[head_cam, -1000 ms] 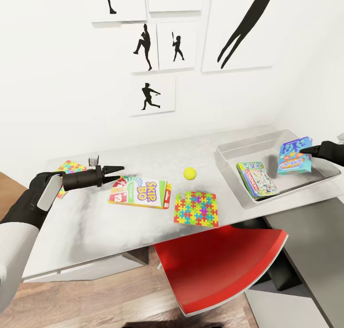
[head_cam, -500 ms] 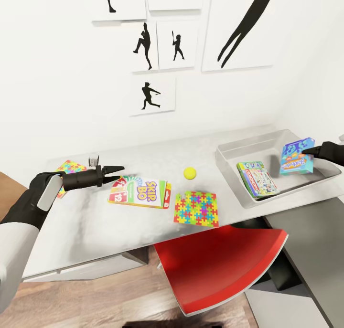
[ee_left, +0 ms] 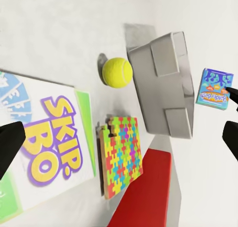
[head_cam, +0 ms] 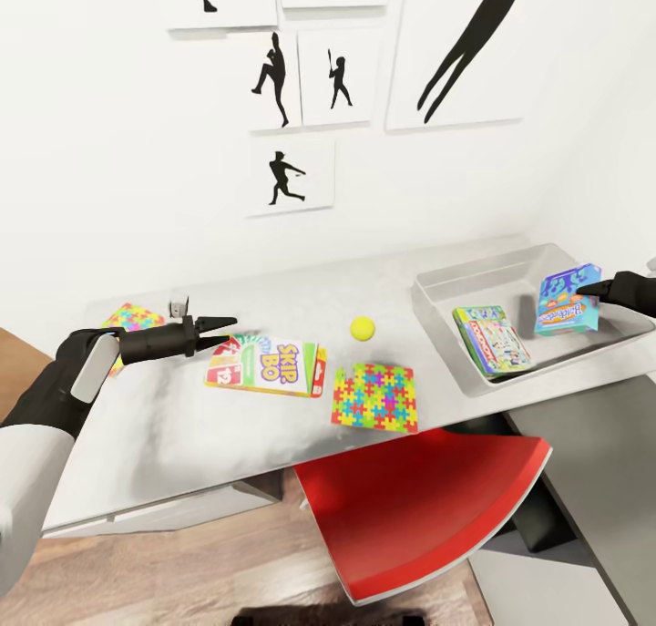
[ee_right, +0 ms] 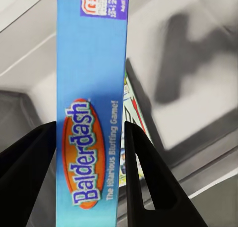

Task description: Put all the toys in the child's room - the three board games (two on the bed and one on the table), the two jigsaw puzzles on the table, and the tennis ball on the table - inside the toy box on the table in the child's room.

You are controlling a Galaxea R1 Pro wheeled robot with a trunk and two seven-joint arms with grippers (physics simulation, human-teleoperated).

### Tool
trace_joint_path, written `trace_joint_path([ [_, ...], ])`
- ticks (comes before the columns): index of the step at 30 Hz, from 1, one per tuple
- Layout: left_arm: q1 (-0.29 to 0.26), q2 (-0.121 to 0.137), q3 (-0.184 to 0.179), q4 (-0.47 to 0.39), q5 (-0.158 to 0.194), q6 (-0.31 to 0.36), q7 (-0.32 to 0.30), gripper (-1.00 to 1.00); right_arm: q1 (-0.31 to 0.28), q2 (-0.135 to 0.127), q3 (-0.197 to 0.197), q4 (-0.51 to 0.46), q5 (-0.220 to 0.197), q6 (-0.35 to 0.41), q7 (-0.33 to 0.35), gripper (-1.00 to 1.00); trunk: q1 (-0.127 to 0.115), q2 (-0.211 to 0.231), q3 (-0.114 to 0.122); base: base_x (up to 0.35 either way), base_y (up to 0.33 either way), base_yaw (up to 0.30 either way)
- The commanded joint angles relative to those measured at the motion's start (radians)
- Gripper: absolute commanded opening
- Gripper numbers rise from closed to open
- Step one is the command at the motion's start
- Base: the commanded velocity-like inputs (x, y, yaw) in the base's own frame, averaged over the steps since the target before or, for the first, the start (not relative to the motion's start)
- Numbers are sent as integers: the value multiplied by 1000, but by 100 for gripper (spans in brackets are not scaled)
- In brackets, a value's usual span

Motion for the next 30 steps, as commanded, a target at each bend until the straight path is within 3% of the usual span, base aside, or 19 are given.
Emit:
trace_joint_path([
  [1,-1,1,-2,0,1,3,-3,100,-2,-1,2,0,-11,0,-10,-100,0,-2,-3,0,0,0],
  [30,-1,3,1,-1,1,11,-4,100,-3,-2,2,-1,-12,0,-9,-100,0,-2,-51,0,0,0],
])
